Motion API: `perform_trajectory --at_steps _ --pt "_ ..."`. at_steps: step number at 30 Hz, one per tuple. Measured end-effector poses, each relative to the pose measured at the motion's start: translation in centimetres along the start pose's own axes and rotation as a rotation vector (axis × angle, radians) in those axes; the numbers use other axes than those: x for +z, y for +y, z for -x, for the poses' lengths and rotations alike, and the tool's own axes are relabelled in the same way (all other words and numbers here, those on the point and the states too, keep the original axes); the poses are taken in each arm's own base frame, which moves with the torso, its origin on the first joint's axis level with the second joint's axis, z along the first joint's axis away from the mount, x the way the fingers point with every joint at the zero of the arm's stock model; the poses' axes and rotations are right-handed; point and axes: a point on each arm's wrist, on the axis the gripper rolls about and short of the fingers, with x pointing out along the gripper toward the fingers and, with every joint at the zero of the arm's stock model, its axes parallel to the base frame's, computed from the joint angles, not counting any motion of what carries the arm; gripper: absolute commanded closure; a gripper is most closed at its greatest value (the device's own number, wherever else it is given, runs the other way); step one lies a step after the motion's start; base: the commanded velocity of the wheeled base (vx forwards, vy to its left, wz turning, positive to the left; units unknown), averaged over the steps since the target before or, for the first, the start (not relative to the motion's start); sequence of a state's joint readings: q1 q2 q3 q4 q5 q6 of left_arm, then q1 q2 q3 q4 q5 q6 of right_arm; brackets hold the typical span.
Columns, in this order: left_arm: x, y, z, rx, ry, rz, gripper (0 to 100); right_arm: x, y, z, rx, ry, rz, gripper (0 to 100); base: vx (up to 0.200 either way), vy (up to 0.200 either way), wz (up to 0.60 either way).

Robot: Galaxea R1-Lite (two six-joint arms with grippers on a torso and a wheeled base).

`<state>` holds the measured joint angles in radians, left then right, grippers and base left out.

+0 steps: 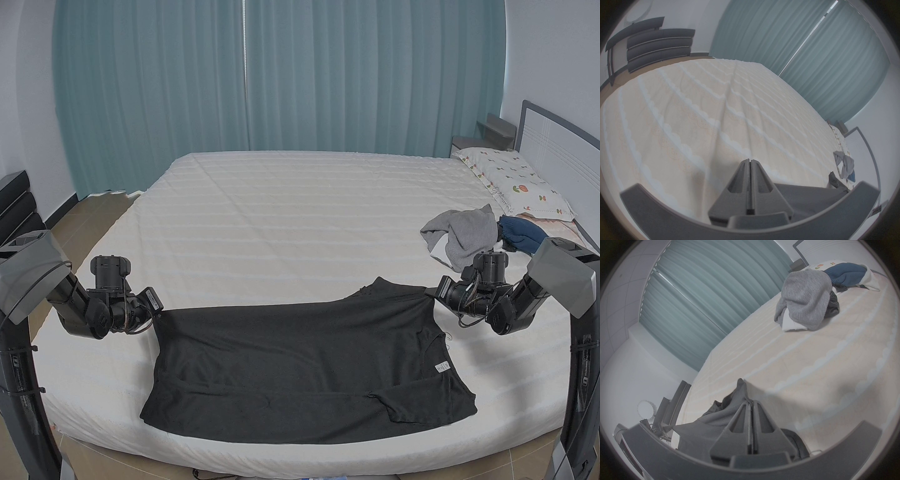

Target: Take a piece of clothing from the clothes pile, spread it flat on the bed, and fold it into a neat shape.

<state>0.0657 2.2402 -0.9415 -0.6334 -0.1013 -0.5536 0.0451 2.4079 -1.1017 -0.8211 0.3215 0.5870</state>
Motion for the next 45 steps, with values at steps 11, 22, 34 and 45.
perform_trajectory --at_steps 11,22,34,45 --pt "-1.7 0.8 1.1 0.026 0.047 -0.098 100 -0.7 0.2 1.9 -0.036 0.061 0.037 100 0.000 0.000 0.00" --pt "-3.3 1.5 2.8 0.037 0.066 -0.178 100 -2.2 0.1 4.2 -0.071 0.123 0.062 100 0.000 0.000 0.00" --pt "-6.2 3.0 4.8 0.052 0.060 -0.252 100 -4.1 -0.9 7.2 -0.116 0.179 0.086 100 0.000 0.000 0.00" --pt "-8.5 4.0 6.2 0.059 0.089 -0.308 100 -6.6 -2.1 9.5 -0.137 0.224 0.170 100 0.000 0.000 0.00"
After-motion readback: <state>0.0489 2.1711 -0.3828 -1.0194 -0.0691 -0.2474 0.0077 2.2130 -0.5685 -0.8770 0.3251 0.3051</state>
